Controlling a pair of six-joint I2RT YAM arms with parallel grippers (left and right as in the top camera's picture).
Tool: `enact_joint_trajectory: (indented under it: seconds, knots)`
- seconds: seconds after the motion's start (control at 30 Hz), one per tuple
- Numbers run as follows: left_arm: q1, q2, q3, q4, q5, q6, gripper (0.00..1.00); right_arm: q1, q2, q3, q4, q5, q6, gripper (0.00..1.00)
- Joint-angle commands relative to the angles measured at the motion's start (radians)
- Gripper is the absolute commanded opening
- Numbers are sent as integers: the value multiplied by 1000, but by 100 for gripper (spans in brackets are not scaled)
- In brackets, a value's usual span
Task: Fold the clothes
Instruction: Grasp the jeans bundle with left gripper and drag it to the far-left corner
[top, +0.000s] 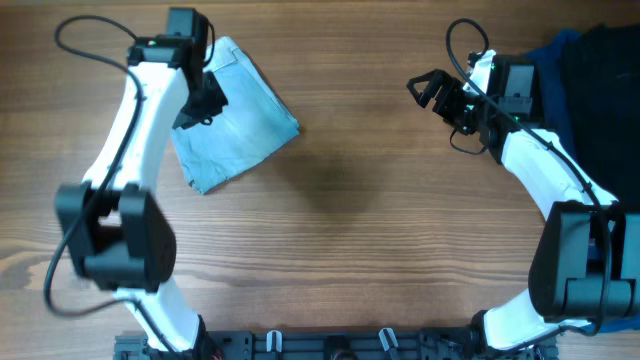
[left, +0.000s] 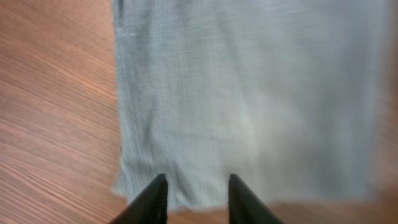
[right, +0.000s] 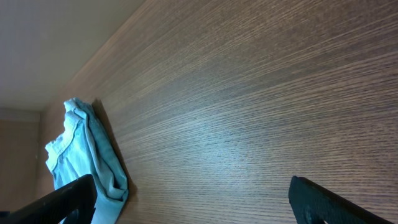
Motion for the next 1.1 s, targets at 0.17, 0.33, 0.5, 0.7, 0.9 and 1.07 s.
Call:
enact_joint_trajectory:
  seconds: [0.17, 0.33, 0.5, 0.7, 0.9, 1.07]
  knots:
    - [-56, 28, 12, 92, 284, 12, 4, 3, -5, -2, 2, 10, -12, 99]
    - [-196, 140, 12, 249, 288, 0, 12, 3, -5, -2, 3, 10, -12, 100]
    - [-308, 226, 12, 299, 131, -31, 64, 3, -5, -2, 3, 10, -12, 99]
    - [-361, 309, 12, 328, 31, -31, 59, 3, -5, -2, 3, 10, -12, 100]
    - [-372, 183, 13, 290, 30, -30, 53, 3, -5, -2, 2, 10, -12, 99]
    - [-375, 159, 12, 258, -20, -30, 56, 3, -5, -2, 2, 10, -12, 100]
